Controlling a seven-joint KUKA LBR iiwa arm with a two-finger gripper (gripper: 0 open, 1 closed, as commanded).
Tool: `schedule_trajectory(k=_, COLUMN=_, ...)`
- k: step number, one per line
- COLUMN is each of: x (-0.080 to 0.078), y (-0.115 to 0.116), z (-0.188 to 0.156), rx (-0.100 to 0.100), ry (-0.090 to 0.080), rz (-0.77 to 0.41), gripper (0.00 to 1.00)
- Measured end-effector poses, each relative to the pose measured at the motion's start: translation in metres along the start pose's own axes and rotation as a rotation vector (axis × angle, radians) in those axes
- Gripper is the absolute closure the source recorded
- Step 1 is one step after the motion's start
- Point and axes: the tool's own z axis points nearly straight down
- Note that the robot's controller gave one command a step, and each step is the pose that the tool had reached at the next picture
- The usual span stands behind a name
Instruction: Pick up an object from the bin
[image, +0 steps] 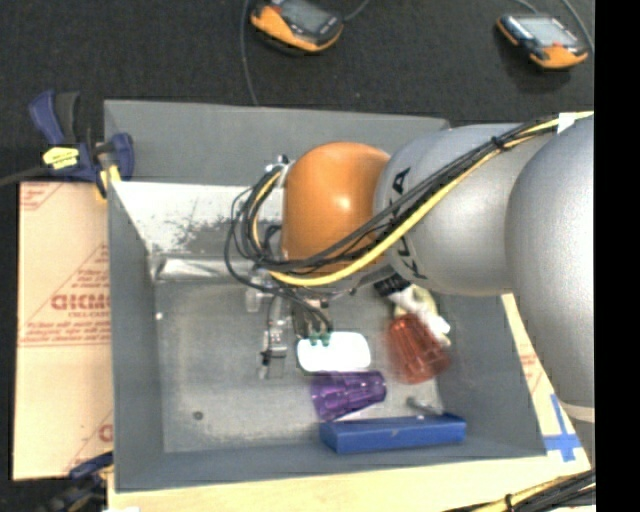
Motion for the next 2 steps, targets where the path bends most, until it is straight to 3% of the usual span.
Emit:
schedule_trajectory(k=1, x=-0.002, y=0.000, z=-0.004, rx=-0.001, ry=-0.008, rz=0.003, gripper=0.00)
schedule_trajectory(k=2, x=0.001, y=-0.015, z=-0.025, rx=-0.001, ry=-0.005, rz=0.123, gripper=0.00)
